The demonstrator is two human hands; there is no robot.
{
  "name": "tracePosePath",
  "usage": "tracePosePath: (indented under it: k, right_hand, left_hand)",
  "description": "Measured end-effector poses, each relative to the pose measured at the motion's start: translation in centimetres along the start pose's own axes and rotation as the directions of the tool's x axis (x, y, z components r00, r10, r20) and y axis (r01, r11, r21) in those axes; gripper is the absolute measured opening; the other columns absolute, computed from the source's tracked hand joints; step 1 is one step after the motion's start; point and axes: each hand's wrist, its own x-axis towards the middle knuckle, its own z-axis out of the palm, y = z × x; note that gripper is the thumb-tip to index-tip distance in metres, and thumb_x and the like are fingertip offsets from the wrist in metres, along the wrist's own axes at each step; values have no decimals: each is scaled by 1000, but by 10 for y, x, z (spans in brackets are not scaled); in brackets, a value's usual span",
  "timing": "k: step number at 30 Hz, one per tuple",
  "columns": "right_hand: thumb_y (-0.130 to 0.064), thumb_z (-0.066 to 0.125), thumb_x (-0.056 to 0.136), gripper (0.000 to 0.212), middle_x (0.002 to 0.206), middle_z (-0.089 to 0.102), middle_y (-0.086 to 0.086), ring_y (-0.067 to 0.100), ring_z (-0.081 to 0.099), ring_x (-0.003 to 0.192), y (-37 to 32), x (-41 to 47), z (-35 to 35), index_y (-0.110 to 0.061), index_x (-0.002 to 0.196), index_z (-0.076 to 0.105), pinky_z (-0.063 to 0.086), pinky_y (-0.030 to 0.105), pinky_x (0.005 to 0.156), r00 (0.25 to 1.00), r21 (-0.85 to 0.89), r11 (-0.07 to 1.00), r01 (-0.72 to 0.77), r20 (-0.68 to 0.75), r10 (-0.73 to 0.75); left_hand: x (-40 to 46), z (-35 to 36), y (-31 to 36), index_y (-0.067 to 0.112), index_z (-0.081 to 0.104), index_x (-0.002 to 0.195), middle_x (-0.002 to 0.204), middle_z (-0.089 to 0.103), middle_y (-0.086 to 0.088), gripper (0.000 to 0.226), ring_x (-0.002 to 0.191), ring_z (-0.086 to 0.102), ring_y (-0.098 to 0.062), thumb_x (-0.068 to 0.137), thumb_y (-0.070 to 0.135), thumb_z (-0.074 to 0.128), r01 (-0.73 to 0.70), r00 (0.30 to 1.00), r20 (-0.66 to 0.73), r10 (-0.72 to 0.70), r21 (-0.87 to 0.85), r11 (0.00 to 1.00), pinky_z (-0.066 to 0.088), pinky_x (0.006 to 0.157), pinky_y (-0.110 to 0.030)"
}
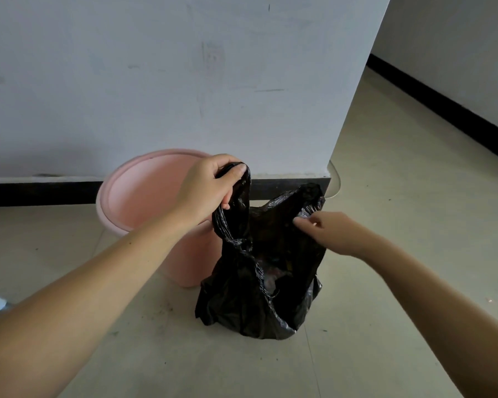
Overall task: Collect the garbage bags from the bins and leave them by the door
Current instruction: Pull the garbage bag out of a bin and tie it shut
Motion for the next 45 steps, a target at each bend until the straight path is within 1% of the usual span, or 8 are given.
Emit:
tracePosePath:
  k: [11, 14, 18, 25, 30, 37, 43, 45]
  right_hand:
    - [-30, 52, 89, 23, 106, 56, 7, 29, 55, 108, -8, 9, 21, -22, 109, 60, 40, 39, 88, 985, -334, 943, -13, -169, -46]
    - [-31, 60, 89, 23, 71, 50, 6, 21, 55, 73, 8, 12, 1, -13, 74, 64, 38, 33, 70, 985, 349, 935, 58, -175, 5]
    - [-19, 55, 93, 19, 70, 57, 0, 10, 55, 63, 12, 3, -37, -15, 76, 63, 45, 22, 59, 996, 942, 332, 46, -71, 62]
    - [-30, 58, 91, 28, 73, 58, 3, 15, 45, 56, 36, 5, -24, -22, 65, 49, 35, 24, 50, 994, 141, 986, 94, -63, -86]
    - [-56, 23, 96, 55, 113, 63, 11, 30, 58, 106, 62, 9, -25, -17, 104, 61, 44, 37, 89, 955, -422, 868, -263, 17, 297]
    - [-42, 43, 96, 59, 147, 38, 12, 30, 38, 134, 47, -2, -35, -6, 142, 31, 36, 39, 103, 875, 175, 984, -35, -470, 114]
    - [-28, 58, 91, 33, 74, 58, 11, 17, 52, 66, 15, -6, -56, 4, 84, 60, 37, 24, 55, 891, 824, 536, 184, -370, 262]
    - [-25, 62, 88, 27, 69, 52, 5, 14, 48, 63, 15, -9, -63, -1, 76, 63, 36, 23, 60, 904, 805, 576, 141, -341, 256]
  left_hand:
    - [-4, -1, 4, 18, 60, 78, 40, 43, 2, 21, 42, 42, -19, 97, 18, 50, 51, 999, 2, -51, -61, 997, 48, 46, -23]
    - [-5, -3, 2, 11, 63, 85, 42, 36, 1, 19, 35, 34, -11, 97, 19, 51, 69, 998, 1, -69, -67, 995, 41, 45, -26]
    - [-3, -3, 1, 7, 64, 89, 41, 33, 5, 20, 34, 30, -10, 97, 20, 50, 72, 997, -26, -74, -57, 996, 35, 46, -30]
    - [-1, -4, 2, 11, 63, 82, 38, 32, 10, 22, 34, 30, -13, 96, 22, 51, 45, 998, -50, -47, -50, 998, 38, 47, -34]
    - [2, -5, -1, 8, 62, 80, 37, 33, 10, 23, 35, 30, -12, 95, 22, 51, 59, 994, -92, -64, -52, 997, 34, 50, -36]
    - [4, 0, 4, 16, 66, 87, 47, 53, 19, 17, 44, 48, 4, 95, 22, 53, -8, 994, -104, 14, 63, 998, 37, 54, -18]
    - [1, 5, 13, 20, 69, 96, 94, 68, 16, 14, 91, 61, 2, 93, 17, 56, -93, 994, -40, 98, 128, 987, 42, 79, -4]
    - [1, 4, 14, 20, 69, 94, 93, 67, 17, 15, 91, 61, 1, 93, 15, 55, -89, 995, -33, 94, 131, 987, 41, 78, -2]
